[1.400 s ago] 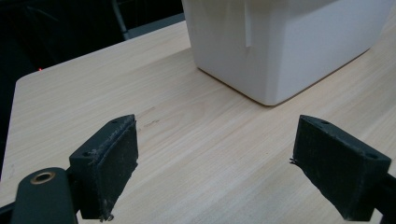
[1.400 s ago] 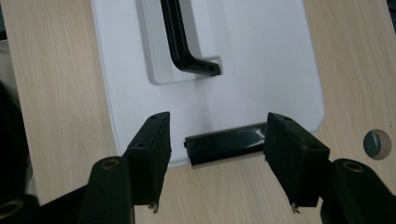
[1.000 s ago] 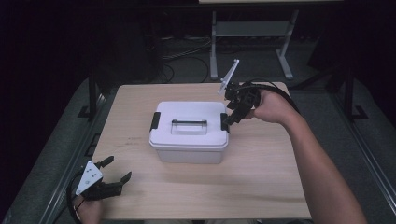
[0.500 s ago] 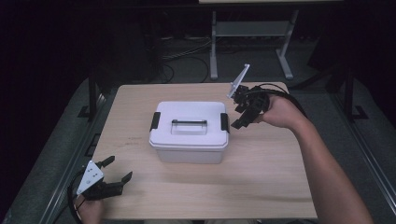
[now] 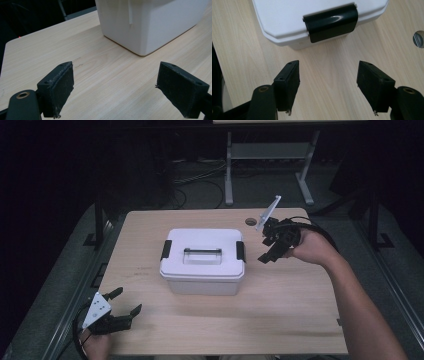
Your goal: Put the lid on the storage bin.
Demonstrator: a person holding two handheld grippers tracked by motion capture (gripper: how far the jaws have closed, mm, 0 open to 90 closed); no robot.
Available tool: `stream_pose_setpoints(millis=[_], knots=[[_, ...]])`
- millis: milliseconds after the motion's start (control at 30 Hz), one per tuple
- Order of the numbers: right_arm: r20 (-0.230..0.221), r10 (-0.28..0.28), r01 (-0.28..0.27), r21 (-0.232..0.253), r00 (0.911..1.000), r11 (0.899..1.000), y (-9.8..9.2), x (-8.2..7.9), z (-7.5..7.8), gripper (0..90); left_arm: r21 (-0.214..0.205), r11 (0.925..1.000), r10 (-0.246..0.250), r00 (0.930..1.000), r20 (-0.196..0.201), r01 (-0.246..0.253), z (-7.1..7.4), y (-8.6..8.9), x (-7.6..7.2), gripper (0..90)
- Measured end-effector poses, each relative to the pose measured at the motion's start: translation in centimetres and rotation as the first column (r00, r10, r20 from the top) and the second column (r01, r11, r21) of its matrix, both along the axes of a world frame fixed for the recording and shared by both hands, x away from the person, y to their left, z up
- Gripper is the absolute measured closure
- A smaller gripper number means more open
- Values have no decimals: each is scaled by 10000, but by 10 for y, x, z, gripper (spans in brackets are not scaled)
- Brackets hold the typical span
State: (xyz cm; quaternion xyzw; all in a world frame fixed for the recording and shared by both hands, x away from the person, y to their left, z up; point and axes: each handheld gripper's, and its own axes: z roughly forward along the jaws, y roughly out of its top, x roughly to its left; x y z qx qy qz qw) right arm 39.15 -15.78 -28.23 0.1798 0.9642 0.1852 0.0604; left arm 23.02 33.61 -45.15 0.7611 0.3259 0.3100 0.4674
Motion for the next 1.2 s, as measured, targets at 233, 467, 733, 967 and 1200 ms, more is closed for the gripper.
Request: stream_pose_setpoints(millis=[233, 467, 733, 967, 1200], knots=[[-32, -162, 162, 46, 9999, 9999, -11, -5, -6, 333, 35, 10000, -9, 10000, -6, 9, 0, 0, 0, 135], [-63, -358, 358, 55, 9993, 9993, -22, -10, -12, 315, 47, 10000, -6, 10000, -28, 6, 0, 0, 0, 135], [-75, -612, 612, 42, 9981, 9981, -38, -15, -23, 308, 78, 10000, 18, 10000, -24, -18, 0, 1, 0, 136], [-168, -836, 838, 112, 9964, 9964, -52, -20, -32, 306, 64, 10000, 14, 10000, -47, -14, -1, 1, 0, 135], [-271, -961, 965, 128, 9950, 9953, -61, -23, -44, 303, 37, 10000, 37, 10000, -24, -37, 0, 2, -1, 135]])
